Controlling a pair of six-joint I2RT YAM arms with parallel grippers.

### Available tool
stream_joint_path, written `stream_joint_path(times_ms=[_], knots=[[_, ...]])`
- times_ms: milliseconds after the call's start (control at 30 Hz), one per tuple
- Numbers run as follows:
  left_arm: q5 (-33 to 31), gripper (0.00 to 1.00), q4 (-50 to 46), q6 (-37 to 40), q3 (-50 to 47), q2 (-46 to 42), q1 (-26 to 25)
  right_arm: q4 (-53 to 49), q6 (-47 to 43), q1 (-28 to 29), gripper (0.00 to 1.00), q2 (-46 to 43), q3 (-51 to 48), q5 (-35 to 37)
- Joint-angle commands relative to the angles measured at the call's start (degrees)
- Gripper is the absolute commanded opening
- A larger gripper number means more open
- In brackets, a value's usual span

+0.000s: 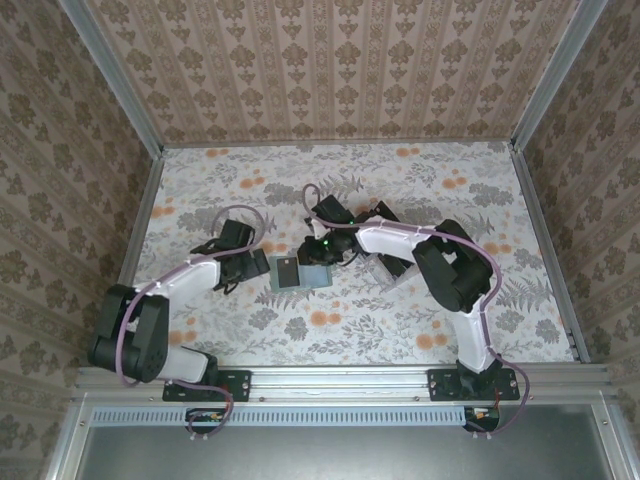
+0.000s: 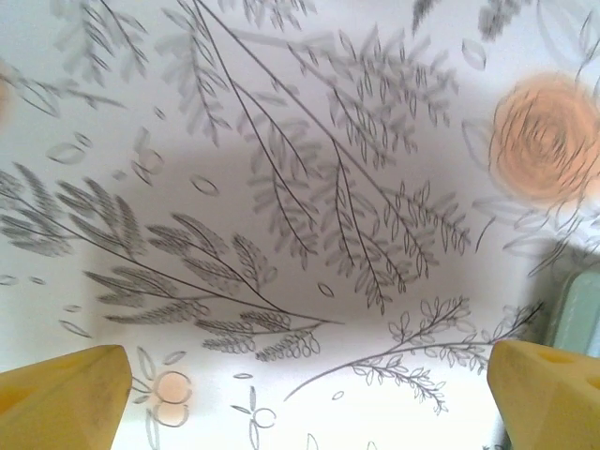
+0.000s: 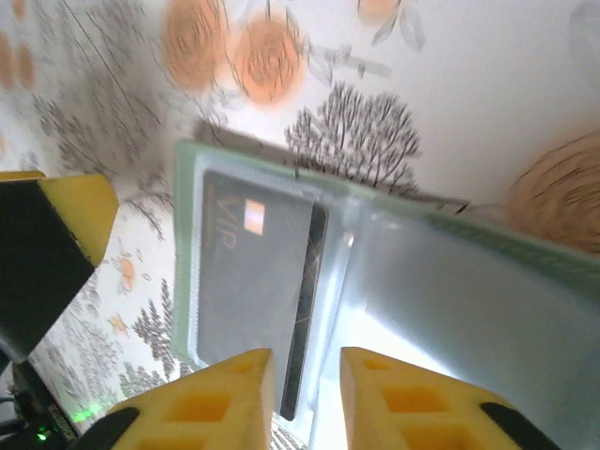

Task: Put the credit cards into the card holder
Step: Insert the credit card into the card slot.

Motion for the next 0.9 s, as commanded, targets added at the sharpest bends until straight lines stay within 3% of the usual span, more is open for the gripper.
stream_joint_path(times_ms=[0, 533, 867], knots=[[1.8, 1.00, -1.1, 1.7, 0.3, -2.4, 1.2, -2.1, -1.2, -1.0, 0.31, -2.5, 0.0, 1.4], [3.2, 1.00, -1.3, 2.6, 0.1, -1.3, 1.1, -3.1, -3.1, 0.1, 0.30, -1.4, 0.2, 2.8], [2.4, 1.00, -0.3, 2.0, -0.5, 1.2, -0.4, -4.2, -3.0, 3.1, 0.10, 1.4, 2.4, 2.3]])
